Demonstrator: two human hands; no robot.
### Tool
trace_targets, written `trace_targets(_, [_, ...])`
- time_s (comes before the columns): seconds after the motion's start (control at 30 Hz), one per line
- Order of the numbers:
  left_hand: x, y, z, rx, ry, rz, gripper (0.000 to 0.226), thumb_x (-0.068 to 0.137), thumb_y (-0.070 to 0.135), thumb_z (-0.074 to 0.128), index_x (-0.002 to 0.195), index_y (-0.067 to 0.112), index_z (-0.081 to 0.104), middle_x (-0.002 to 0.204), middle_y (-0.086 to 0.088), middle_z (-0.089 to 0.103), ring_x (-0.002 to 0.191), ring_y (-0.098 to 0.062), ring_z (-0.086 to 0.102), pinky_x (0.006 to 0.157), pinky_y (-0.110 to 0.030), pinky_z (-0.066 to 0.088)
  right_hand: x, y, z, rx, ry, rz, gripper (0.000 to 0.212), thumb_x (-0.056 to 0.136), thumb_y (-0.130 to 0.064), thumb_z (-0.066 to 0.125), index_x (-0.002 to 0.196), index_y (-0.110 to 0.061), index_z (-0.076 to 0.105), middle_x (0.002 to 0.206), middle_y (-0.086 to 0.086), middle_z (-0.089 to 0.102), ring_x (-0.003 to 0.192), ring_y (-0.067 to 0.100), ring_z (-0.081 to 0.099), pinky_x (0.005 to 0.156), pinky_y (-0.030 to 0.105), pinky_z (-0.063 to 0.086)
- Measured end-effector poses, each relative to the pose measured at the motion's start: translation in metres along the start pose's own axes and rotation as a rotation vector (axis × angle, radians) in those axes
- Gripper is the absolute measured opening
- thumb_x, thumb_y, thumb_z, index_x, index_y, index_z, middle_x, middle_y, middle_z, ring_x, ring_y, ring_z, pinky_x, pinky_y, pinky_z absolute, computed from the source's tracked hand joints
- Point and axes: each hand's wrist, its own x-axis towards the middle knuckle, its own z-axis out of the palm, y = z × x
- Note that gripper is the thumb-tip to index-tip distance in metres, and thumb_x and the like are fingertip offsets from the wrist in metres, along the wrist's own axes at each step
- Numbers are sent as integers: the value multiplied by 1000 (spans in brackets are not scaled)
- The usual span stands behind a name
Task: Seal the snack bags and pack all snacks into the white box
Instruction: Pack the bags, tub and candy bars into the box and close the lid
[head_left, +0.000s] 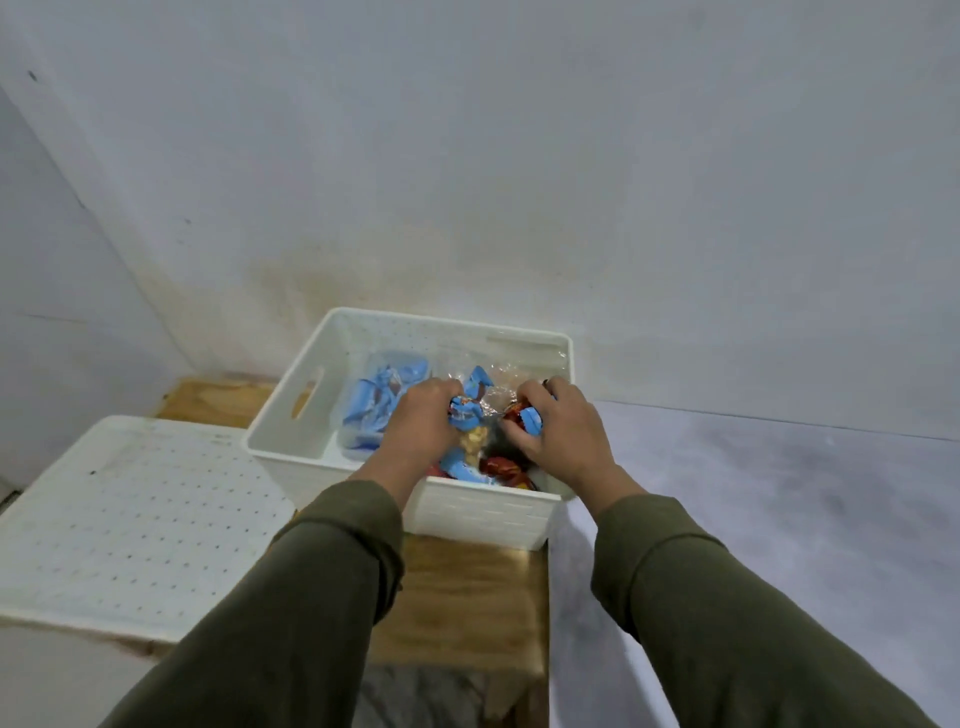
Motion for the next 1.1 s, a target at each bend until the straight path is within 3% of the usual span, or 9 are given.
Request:
trace_targets(0.1, [13,-22,4,-43,-85,29,18,77,11,68,95,12,65,101,-13,65,99,-29,59,79,-28,43,8,-12,17,38,-22,49,40,79,-45,65,107,-17,58,98,9,54,89,29,54,69,35,47])
trace_targets(0.27, [20,-38,15,-179,-223,48,48,68,21,83,111,21,62,113,0,59,95,-13,55,82,-22,44,10,-16,27,95,-115,82,52,73,-45,71,117,-20,57,109,9,47,95,26,53,76,32,48])
trace_targets(0.4, [22,-41,14,-167,-225,82,56,68,25,83,118,26,58,127,1,54,115,-17,51,96,-27,40,11,-18,24,187,-168,104,54,76,-41,70,124,-20,56,126,10,43,112,27,51,94,34,46])
trace_targets(0.53, [16,-42,2,-140,-141,82,52,78,27,75,126,22,54,136,0,49,127,-18,43,104,-27,31,7,-24,14,200,-139,103,60,76,-50,57,129,-23,51,136,8,40,121,27,47,99,38,45])
trace_targets(0.77, [-34,-60,-40,-168,106,-36,44,83,31,70,123,20,56,132,-4,52,123,-22,47,101,-29,36,1,-67,-4,191,-131,-15,67,74,-58,50,134,-28,45,139,7,40,120,26,48,98,41,46])
trace_targets(0.93, [-99,-95,-69,-168,298,-178,44,86,34,65,126,20,53,131,-4,53,121,-22,49,98,-31,39,-19,-121,-2,240,-99,-172,64,77,-56,50,131,-20,49,130,12,45,117,28,48,97,38,44])
trace_targets(1.1, [-176,-145,-78,-193,423,-366,45,88,33,62,129,19,49,130,-4,53,121,-20,48,93,-25,34,-54,-179,23,295,-178,-282,56,83,-45,60,131,-20,49,130,12,45,115,28,50,97,39,43])
